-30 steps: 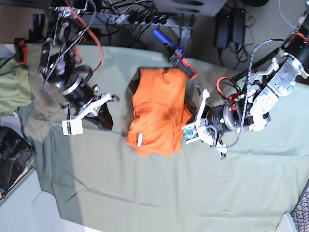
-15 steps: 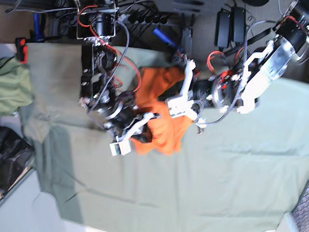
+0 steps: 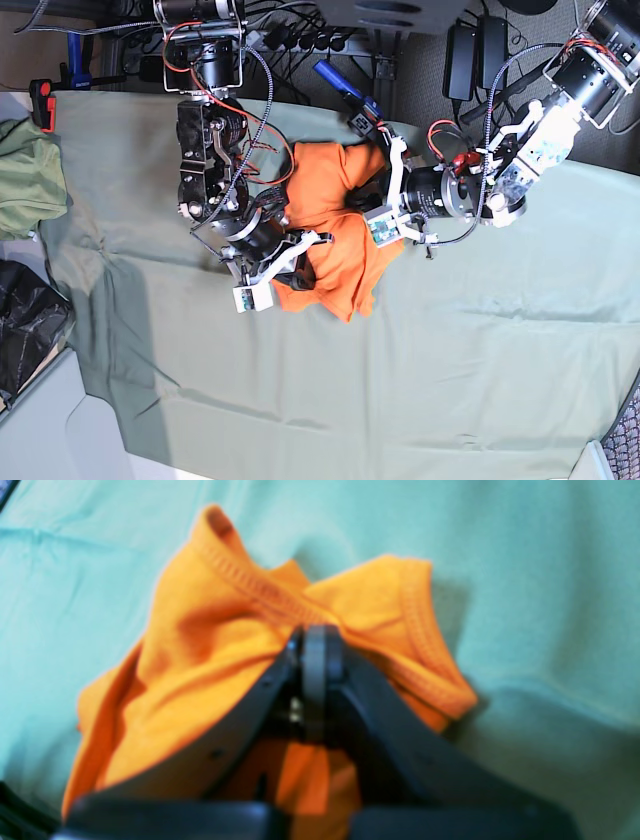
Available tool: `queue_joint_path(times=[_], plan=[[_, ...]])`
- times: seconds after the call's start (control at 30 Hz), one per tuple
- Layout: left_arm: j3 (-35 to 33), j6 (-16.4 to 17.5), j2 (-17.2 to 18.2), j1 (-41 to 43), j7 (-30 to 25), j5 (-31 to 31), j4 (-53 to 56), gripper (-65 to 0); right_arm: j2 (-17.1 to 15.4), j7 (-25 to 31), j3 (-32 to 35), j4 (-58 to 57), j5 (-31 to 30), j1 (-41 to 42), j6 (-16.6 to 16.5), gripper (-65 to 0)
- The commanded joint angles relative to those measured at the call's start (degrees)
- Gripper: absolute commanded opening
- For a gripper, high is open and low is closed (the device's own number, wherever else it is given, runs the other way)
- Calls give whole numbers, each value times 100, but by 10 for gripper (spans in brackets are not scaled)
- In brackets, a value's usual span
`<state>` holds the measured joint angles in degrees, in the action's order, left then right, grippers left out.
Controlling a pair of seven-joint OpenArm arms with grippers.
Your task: Fold the T-shirt properly
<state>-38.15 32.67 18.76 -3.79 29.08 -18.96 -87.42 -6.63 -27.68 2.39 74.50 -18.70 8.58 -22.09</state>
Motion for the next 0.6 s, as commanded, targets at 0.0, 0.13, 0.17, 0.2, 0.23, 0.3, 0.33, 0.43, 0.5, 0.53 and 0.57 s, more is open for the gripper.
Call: queue_joint_path(times=[0.0,0.13,0.17,0.2,0.23,0.3,0.33,0.43,0.5,0.53,0.57], plan=[[37,20,13,-96,160,98,-68,-650,-17,-184,-2,85,155,57,-514,-650],[275,20,15,-109,509,13,-713,-650,-17,-273,-7,667,142,22,-516,-650],[348,20,20,-107,621,-44,-957,-650,-20,-361,-7,848,79,24,-516,-650],[420,20,33,-107,719,-70,-1213,-650,-24,-457,-15,1032,-9,26,-516,-650],[487,20,50,-98,789,-109,-1464,-650,-33,-538,-17,1215,-101,26,-516,-650],[645,17,131,-87,894,-216,-1904,-650,-33,-625,-17,1530,-192,26,-516,-650],[723,17,195,-79,940,-289,-2092,-650,-33,-660,-17,1676,-190,24,-516,-650],[962,17,446,28,1108,-402,-2479,-650,-87,-848,-44,2079,-192,4,-516,-650],[1182,15,632,262,1130,-426,-2653,-650,-221,-988,-116,2358,-190,-103,-514,-650],[1303,15,730,409,1150,-455,-2730,-650,-317,-1025,-195,2511,-192,-205,-514,-650],[1423,17,831,566,1156,-466,-2804,-650,-424,-1034,-304,2664,-192,-330,-514,-650]])
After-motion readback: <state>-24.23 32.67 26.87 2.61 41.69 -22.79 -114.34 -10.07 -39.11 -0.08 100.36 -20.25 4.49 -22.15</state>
